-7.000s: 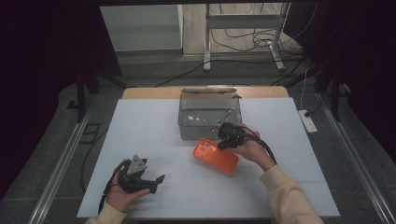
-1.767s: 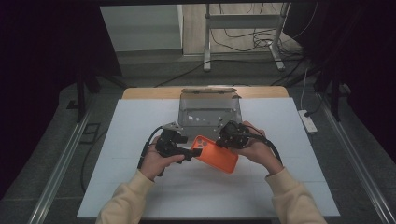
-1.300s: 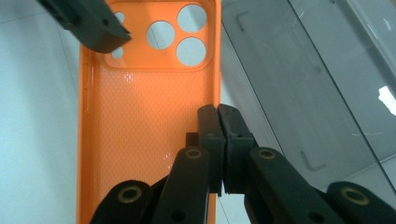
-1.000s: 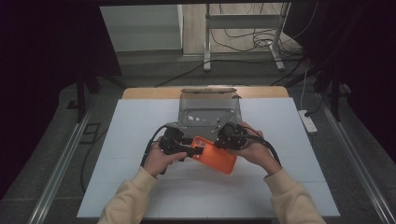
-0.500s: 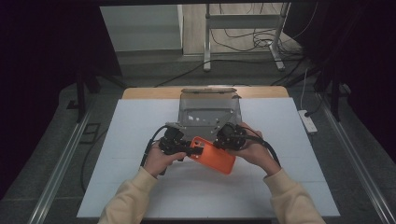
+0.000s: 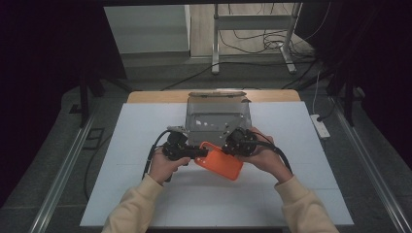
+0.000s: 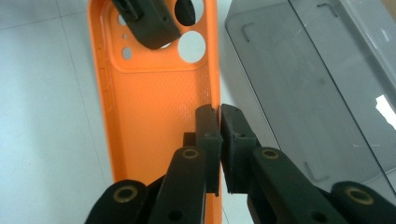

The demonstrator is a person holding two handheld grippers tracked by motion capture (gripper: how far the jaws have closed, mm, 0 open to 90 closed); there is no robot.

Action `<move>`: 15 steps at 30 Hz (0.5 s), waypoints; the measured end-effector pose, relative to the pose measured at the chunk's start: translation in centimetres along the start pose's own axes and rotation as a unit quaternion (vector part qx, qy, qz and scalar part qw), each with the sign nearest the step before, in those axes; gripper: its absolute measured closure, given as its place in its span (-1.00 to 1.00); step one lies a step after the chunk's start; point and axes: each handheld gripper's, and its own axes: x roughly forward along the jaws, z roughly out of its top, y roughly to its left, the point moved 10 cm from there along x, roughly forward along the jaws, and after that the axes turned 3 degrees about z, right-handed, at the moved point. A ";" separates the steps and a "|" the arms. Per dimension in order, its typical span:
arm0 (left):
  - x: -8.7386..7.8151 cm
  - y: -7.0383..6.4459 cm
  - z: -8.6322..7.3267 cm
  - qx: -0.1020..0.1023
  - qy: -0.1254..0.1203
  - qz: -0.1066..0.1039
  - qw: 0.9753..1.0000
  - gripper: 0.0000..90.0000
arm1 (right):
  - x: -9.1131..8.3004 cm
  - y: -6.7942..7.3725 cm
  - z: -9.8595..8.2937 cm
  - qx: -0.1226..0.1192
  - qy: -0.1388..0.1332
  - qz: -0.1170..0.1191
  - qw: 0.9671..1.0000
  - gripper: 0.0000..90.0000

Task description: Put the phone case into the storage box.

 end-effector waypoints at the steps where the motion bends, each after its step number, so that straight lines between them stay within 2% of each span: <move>1: 0.0 0.1 0.0 0.001 -0.002 0.002 1.000 0.72 | 0.0 0.1 0.0 0.001 0.001 0.001 1.000 0.91; 15: -0.6 0.0 0.6 -0.005 -0.036 0.020 0.999 0.76 | -0.4 0.2 0.4 0.011 -0.015 0.005 1.000 0.87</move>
